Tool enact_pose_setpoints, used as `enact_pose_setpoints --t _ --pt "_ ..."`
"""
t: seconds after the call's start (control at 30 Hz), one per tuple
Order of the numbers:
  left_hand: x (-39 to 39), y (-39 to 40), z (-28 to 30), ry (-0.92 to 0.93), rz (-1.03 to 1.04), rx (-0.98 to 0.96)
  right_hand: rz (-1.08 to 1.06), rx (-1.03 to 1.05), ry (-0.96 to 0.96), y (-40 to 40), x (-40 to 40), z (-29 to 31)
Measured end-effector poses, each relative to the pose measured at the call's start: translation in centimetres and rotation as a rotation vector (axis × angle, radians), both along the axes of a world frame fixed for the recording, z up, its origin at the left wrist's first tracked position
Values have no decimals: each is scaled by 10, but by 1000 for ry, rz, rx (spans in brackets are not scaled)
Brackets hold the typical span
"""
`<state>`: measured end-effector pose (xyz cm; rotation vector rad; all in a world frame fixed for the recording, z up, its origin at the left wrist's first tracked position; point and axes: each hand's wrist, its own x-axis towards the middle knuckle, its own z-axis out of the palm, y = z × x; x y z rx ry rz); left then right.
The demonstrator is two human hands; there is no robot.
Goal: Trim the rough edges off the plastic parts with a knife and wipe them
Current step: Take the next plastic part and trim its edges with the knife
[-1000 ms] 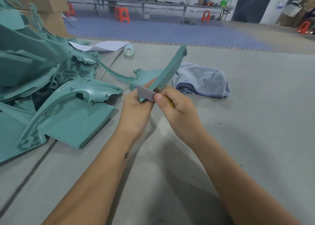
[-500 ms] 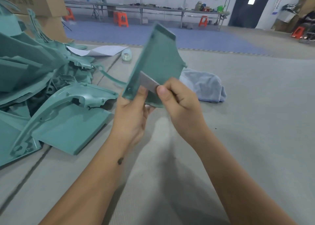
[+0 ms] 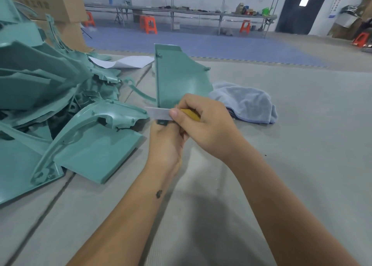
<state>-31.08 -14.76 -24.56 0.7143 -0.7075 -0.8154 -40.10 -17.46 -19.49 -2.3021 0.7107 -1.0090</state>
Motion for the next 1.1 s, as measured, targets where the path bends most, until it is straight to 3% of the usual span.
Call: enact_pose_setpoints --t 0.3,0.57,0.73,0.87,1.1 --pt "-5 2 3 -197 32 58 -133 -68 50 2 -8 11" --pt "-15 9 3 -221 -26 70 -313 -78 -223 -9 -19 37" --pt "-4 13 16 -265 133 -27 -85 62 -315 -1 -19 24" --pt "17 17 21 -476 410 -89 135 318 -499 -7 -25 9" --pt "22 4 33 -926 601 46 -25 443 -748 -32 -39 -11"
